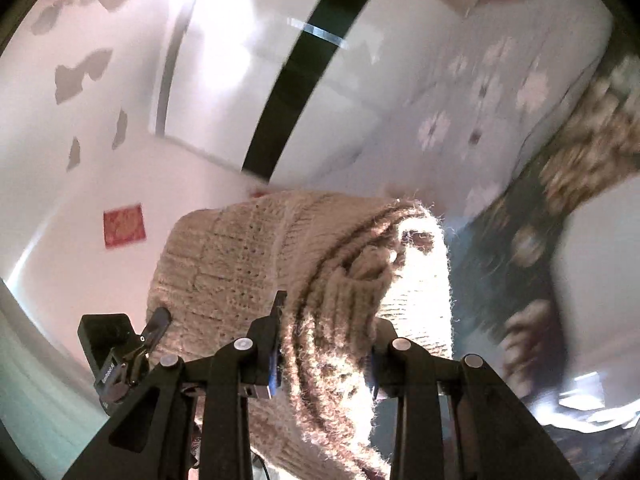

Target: Fold clothes

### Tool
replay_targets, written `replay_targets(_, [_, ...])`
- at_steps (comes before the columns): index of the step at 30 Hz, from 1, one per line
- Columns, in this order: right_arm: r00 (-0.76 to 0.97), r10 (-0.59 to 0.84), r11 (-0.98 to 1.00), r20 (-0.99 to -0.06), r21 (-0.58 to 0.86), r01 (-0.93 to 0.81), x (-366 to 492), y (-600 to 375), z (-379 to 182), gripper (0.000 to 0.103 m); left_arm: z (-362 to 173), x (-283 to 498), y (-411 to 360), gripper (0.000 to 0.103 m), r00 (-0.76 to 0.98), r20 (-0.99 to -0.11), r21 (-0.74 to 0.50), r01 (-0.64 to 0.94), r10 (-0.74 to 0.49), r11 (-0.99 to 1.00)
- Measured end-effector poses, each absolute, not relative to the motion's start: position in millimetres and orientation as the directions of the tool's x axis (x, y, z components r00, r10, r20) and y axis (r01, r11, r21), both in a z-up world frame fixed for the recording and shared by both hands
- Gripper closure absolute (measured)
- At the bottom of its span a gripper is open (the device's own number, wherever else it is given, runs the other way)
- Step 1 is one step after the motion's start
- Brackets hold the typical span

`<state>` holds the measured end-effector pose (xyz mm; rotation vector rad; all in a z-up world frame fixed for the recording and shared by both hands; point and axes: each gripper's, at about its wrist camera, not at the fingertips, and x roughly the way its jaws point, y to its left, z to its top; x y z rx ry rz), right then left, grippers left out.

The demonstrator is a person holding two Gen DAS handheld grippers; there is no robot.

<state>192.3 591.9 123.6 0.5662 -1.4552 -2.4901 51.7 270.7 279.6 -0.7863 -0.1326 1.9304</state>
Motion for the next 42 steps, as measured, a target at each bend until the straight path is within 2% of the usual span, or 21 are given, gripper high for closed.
replay_targets(6, [-0.960, -0.141, -0.548, -0.243, 0.826, -0.129, 289, 677, 174, 0.071, 307, 78, 393, 0.071, -0.081, -0.438, -0.455, -0.839, 0.895, -0.299])
replay_targets(11, [-0.961, 0.029, -0.581, -0.275, 0.778, -0.240, 358, 727, 211, 0.071, 318, 100, 474, 0.071, 0.091, -0.386, -0.533, -0.834, 0.918, -0.142])
replay_targets(16, [-0.937, 0.113, -0.567, -0.331, 0.753, -0.334, 377, 757, 211, 0.070, 266, 93, 509, 0.071, 0.181, -0.386, -0.640, -0.759, 0.905, -0.121])
replay_targets(20, [-0.889, 0.067, -0.528, -0.452, 0.741, -0.416, 348, 770, 154, 0.070, 178, 79, 517, 0.071, 0.177, -0.471, -0.674, -0.705, 0.864, -0.223])
replay_targets(25, [-0.781, -0.060, -0.393, -0.622, 0.734, -0.554, 293, 776, 31, 0.070, 60, 62, 503, 0.071, 0.199, -0.575, -0.713, -0.597, 0.793, -0.368])
replay_targets(28, [-0.795, -0.101, -0.321, -0.598, 0.776, -0.543, 289, 784, -9, 0.069, 16, 48, 481, 0.071, 0.238, -0.523, -0.798, -0.475, 0.819, -0.371])
replay_targets(31, [-0.806, -0.111, -0.338, -0.581, 0.785, -0.520, 288, 792, -12, 0.069, 1, 39, 474, 0.070, 0.241, -0.485, -0.836, -0.410, 0.841, -0.364])
replay_targets(37, [-0.812, -0.110, -0.282, -0.573, 0.801, -0.528, 295, 795, -31, 0.066, -17, 38, 488, 0.067, 0.244, -0.526, -0.814, -0.421, 0.815, -0.399])
replay_targets(40, [-0.810, -0.105, -0.286, -0.577, 0.798, -0.531, 300, 793, -24, 0.065, -3, 42, 485, 0.066, 0.244, -0.533, -0.804, -0.444, 0.810, -0.396])
replay_targets(42, [-0.791, -0.086, -0.330, -0.606, 0.767, -0.551, 301, 792, -10, 0.062, 8, 43, 486, 0.063, 0.230, -0.569, -0.767, -0.496, 0.790, -0.408])
